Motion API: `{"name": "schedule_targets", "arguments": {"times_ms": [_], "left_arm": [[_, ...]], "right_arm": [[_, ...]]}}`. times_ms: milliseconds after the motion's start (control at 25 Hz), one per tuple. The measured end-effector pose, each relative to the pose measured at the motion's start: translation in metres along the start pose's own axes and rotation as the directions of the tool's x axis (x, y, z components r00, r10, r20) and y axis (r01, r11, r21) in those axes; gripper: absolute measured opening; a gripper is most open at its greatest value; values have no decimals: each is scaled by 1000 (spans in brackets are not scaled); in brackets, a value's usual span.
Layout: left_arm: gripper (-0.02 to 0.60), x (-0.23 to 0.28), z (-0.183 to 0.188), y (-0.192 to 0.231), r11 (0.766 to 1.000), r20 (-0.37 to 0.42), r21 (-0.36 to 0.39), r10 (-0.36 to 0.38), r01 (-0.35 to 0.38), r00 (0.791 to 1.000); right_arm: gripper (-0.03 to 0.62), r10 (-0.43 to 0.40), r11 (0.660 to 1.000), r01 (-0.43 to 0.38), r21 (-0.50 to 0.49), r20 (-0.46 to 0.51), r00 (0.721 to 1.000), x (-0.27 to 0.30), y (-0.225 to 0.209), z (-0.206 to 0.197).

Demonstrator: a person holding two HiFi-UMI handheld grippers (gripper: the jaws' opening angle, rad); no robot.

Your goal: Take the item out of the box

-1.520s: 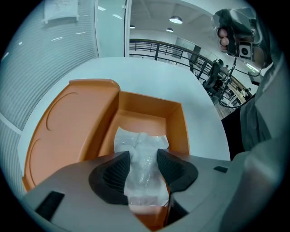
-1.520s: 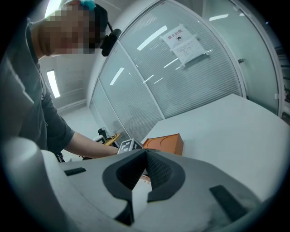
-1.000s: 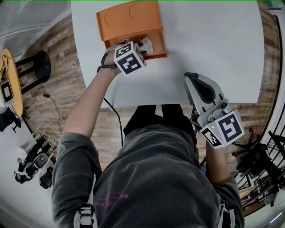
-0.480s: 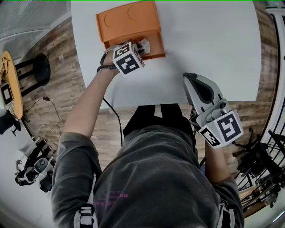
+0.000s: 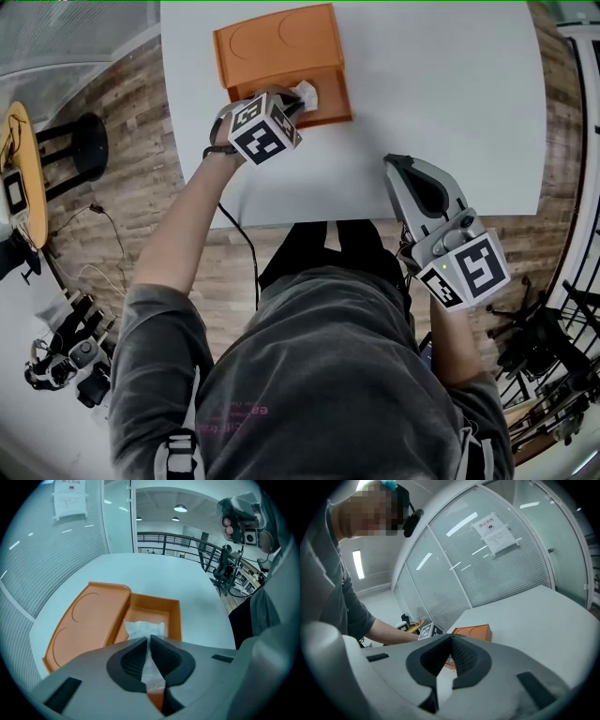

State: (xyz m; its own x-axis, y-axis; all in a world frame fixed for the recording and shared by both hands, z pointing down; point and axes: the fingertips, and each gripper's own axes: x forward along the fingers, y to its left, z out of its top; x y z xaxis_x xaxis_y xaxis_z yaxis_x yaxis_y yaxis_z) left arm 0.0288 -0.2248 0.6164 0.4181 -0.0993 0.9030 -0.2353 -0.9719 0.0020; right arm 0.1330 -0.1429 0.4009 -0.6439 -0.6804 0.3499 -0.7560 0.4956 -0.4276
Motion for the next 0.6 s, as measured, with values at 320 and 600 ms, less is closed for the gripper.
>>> {"name": "schedule_targets", "arguments": {"times_ms": [320,600], "left_arm": [[25,-44,21,3,998,106,-26,66,-64,992],[25,-89,44,-3,991,217,-75,129,-115,967]], "right_arm": [[5,14,999,-14,-36,15,1000,-1,20,10],[3,22,998,-20,-68,28,999,-9,35,17]]}}
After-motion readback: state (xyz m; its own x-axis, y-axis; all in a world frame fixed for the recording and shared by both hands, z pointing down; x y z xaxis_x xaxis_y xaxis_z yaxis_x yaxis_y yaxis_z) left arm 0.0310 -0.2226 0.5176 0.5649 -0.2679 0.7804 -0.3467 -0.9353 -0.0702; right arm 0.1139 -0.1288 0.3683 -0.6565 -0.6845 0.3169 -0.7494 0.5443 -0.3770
